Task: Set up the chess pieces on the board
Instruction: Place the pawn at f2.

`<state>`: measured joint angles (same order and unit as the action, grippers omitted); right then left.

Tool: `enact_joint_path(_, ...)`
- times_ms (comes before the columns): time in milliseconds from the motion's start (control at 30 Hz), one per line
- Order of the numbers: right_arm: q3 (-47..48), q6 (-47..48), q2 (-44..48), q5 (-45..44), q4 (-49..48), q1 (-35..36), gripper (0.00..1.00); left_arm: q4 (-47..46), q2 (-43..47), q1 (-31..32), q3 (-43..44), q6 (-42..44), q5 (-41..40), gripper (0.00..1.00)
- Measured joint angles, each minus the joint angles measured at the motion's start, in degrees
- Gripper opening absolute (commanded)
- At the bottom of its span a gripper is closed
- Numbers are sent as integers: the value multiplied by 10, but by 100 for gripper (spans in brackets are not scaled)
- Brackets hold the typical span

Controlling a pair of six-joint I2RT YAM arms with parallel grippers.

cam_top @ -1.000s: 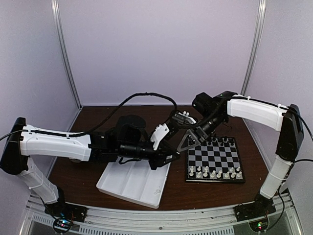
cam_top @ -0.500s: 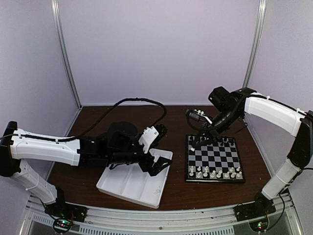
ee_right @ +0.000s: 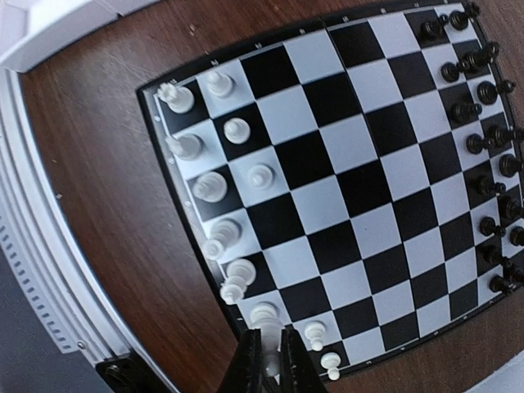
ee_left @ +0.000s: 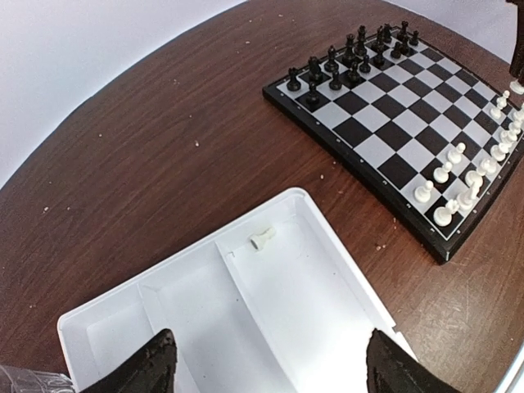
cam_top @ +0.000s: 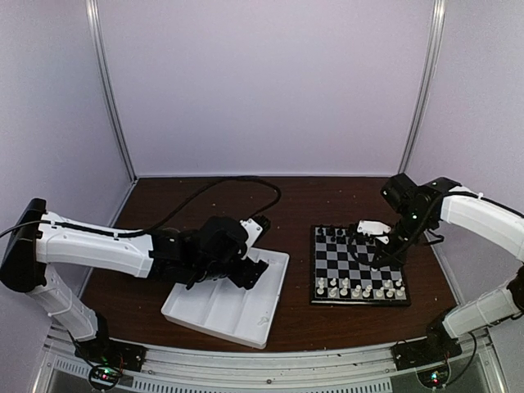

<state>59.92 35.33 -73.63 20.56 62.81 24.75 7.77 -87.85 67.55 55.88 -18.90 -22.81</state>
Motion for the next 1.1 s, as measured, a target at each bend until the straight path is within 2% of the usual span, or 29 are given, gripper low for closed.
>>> enact_joint_path(167,-31,6,-15,-68,-28,0,4,18,-20,0,34,2,7,78)
enact_joint_path(333,-52,6,-44,-100,-60,0,4,31,-20,0,39,-3,10,77)
enact_joint_path(667,-90,10,-86,-124,-108,0,5,72,-20,0,39,-20,6,77)
enact_joint_path(1100,-99,17,-89,-128,-112,0,7,75,-20,0,39,-25,4,76)
